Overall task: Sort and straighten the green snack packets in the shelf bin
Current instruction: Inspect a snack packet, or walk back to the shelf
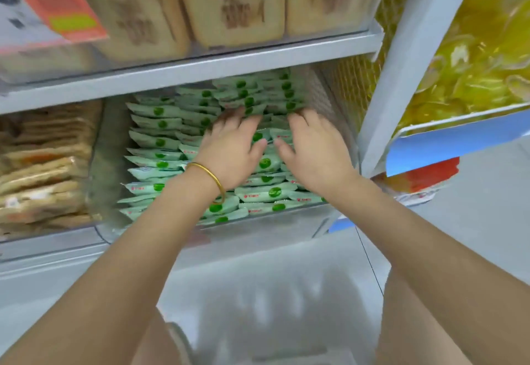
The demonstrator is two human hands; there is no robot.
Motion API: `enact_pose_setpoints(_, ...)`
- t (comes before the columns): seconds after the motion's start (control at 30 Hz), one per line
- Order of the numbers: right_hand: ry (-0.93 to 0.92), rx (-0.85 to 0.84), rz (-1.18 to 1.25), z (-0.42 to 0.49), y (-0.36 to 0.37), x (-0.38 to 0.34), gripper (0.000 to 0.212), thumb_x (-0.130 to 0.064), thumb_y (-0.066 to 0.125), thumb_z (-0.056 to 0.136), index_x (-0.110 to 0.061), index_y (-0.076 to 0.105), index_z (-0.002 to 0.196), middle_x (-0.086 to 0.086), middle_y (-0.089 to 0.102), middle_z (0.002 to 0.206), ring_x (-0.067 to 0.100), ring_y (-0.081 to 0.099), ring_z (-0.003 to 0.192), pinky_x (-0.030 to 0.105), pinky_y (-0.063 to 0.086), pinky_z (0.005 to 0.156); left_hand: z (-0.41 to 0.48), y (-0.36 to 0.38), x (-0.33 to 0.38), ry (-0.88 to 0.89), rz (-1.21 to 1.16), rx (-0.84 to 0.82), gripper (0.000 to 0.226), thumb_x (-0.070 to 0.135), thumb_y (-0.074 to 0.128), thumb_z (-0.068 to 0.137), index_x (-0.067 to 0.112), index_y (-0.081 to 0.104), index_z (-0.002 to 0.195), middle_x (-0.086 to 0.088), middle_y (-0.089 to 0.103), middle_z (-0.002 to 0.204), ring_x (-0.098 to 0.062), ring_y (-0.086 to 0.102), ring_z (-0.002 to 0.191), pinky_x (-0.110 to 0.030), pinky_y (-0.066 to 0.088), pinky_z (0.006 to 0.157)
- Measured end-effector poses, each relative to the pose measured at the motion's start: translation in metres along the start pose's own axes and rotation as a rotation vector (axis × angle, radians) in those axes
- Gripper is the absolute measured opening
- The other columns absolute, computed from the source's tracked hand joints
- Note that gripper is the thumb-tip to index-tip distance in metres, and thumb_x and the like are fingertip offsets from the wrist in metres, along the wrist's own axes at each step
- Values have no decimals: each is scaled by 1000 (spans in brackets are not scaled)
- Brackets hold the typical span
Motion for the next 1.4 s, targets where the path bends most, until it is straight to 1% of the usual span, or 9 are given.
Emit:
enact_pose_setpoints(0.2, -28, 30, -44, -10, 12, -1, 41, -39, 35, 99, -5, 54, 113, 16, 53, 120, 33, 46, 116, 39, 33, 95, -3, 17, -9, 58, 46, 73, 54, 38, 36, 98, 17, 27, 146, -15, 29, 151, -32, 26, 139, -45, 24, 113)
enact_pose_setpoints(0.33, -13, -74, -29, -20, 5, -4, 42, -38, 33, 100, -4, 51, 118, 18, 51, 125, 34, 45, 119, 40, 35, 95, -21, 10, 1, 6, 44, 20, 53, 38, 34, 99, 14, 27, 147, -16, 29, 151, -31, 25, 139, -44, 25, 113)
enact_pose_setpoints(0.47, -2, -147, -26, -20, -1, -2, 42, -36, 30, 101, -3, 51, 119, 19, 51, 125, 35, 46, 118, 40, 38, 93, -31, 5, 11, 17, 53, 59, 53, 36, 34, 99, 13, 27, 147, -15, 22, 154, -28, 19, 142, -43, 20, 115)
enact_pose_setpoints(0.63, 18, -97, -41, -9, -10, -10, 32, -22, 34, 99, -2, 51, 117, 19, 49, 123, 36, 48, 114, 38, 39, 88, -28, 3, 11, 18, 59, 78, 54, 35, 33, 100, 13, 23, 148, -13, 16, 156, -27, 14, 144, -41, 17, 117)
enact_pose_setpoints(0.77, 48, -42, -24, 15, -11, -7, 27, -11, 39, 94, -3, 51, 118, 19, 51, 121, 37, 50, 113, 39, 41, 87, -11, 5, 10, 39, 75, 89, 54, 37, 33, 100, 14, 23, 148, -10, 14, 157, -26, 13, 145, -47, 17, 116)
enact_pose_setpoints(1.0, 46, -34, 38, 52, 6, 1, 42, 0, 42, 88, -12, 55, 126, 15, 51, 130, 35, 50, 117, 40, 47, 93, 15, 13, 3, 41, 117, 51, 56, 44, 25, 100, 25, 12, 150, -1, -2, 160, -17, -7, 146, -48, 2, 116)
enact_pose_setpoints(1.1, 87, -40, 25, 60, 6, 0, 37, 0, 44, 88, -13, 60, 118, 12, 51, 128, 33, 48, 118, 37, 46, 93, 18, 13, -2, 21, 114, 11, 57, 48, 21, 99, 25, 10, 151, 1, -3, 160, -15, -7, 146, -48, 2, 118)
enact_pose_setpoints(1.17, 98, -72, -25, 61, 6, -3, 34, -1, 44, 88, -13, 61, 114, 12, 51, 126, 32, 43, 122, 41, 41, 98, 17, 14, -2, 13, 113, -5, 59, 49, 20, 99, 24, 10, 151, 2, -2, 160, -14, -5, 146, -48, 2, 118)
enact_pose_setpoints(1.4, 89, -69, -38, 52, 5, -4, 42, -2, 43, 88, -10, 53, 128, 11, 49, 132, 32, 43, 123, 42, 36, 104, 20, 15, -4, -10, 113, -10, 60, 51, 20, 98, 23, 11, 151, 2, 2, 160, -13, -1, 146, -48, 4, 118)
Point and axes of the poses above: each hand's wrist, its own z-axis towards the middle knuckle, its own y-axis out of the palm, x = y × z, the point moved 2 cm from there along z, towards the middle knuckle
